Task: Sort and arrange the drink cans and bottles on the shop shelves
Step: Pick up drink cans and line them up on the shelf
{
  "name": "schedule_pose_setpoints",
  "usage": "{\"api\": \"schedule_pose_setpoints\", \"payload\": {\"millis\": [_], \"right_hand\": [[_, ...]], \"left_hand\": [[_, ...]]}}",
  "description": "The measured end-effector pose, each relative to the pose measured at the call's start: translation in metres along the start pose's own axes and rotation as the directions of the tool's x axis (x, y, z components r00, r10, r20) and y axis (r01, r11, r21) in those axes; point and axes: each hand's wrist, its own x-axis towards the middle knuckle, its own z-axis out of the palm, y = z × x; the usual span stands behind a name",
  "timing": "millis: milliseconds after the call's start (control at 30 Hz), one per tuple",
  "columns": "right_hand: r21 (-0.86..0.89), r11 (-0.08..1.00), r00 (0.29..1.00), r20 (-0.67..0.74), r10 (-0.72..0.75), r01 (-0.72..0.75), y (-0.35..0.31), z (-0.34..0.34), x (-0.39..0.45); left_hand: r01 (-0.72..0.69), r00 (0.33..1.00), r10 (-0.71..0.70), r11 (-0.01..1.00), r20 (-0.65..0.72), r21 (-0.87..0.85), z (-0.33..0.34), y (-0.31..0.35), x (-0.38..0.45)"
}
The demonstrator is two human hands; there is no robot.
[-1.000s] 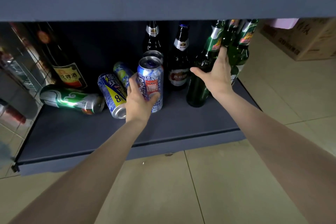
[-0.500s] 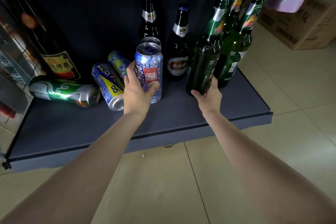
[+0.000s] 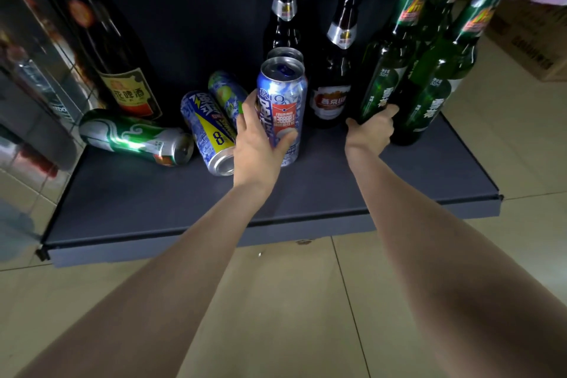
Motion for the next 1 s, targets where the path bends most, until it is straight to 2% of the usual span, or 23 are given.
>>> {"api": "schedule_pose_setpoints", "payload": {"millis": [367, 500, 600, 667, 767, 867, 900, 967, 1000], "right_hand": [[-0.050, 0.999, 0.997, 0.075, 0.006, -0.002, -0.010, 0.008, 0.025], [-0.020, 0.994, 0.980, 0.173, -0.100, 0.105, 0.006, 0.003, 0.007], [0.078, 0.979, 0.936, 0.286, -0.203, 0.188, 0.023, -0.007, -0.018], [0.162, 0.962, 0.897, 0.355, -0.264, 0.219, 0.029, -0.017, -0.034], [0.237, 0.945, 0.827, 0.466, -0.313, 0.224, 0.022, -0.025, -0.050], [0.289, 0.925, 0.724, 0.580, -0.374, 0.246, 0.009, -0.016, -0.062], [0.294, 0.921, 0.708, 0.591, -0.386, 0.257, 0.004, -0.009, -0.065], [0.277, 0.922, 0.714, 0.584, -0.385, 0.270, -0.004, 0.005, -0.072], [0.272, 0.920, 0.732, 0.559, -0.389, 0.281, -0.007, 0.011, -0.075]], "left_hand": [[-0.018, 1.000, 0.018, 1.000, 0.015, 0.006, 0.000, -0.006, 0.002], [-0.029, 1.000, 0.029, 0.999, 0.011, 0.039, 0.001, -0.004, 0.000], [-0.057, 0.997, 0.050, 0.989, 0.050, 0.138, -0.006, -0.006, 0.001], [-0.139, 0.990, 0.134, 0.963, 0.037, 0.232, -0.018, -0.011, -0.006], [-0.270, 0.957, 0.290, 0.846, 0.029, 0.461, -0.037, -0.031, -0.020], [-0.179, 0.981, 0.187, 0.795, 0.047, 0.580, -0.049, -0.052, -0.025], [-0.207, 0.977, 0.194, 0.784, 0.085, 0.586, -0.052, -0.056, -0.026], [-0.285, 0.958, 0.243, 0.769, 0.150, 0.572, -0.057, -0.061, -0.026], [-0.265, 0.964, 0.209, 0.792, 0.164, 0.550, -0.059, -0.060, -0.025]]}}
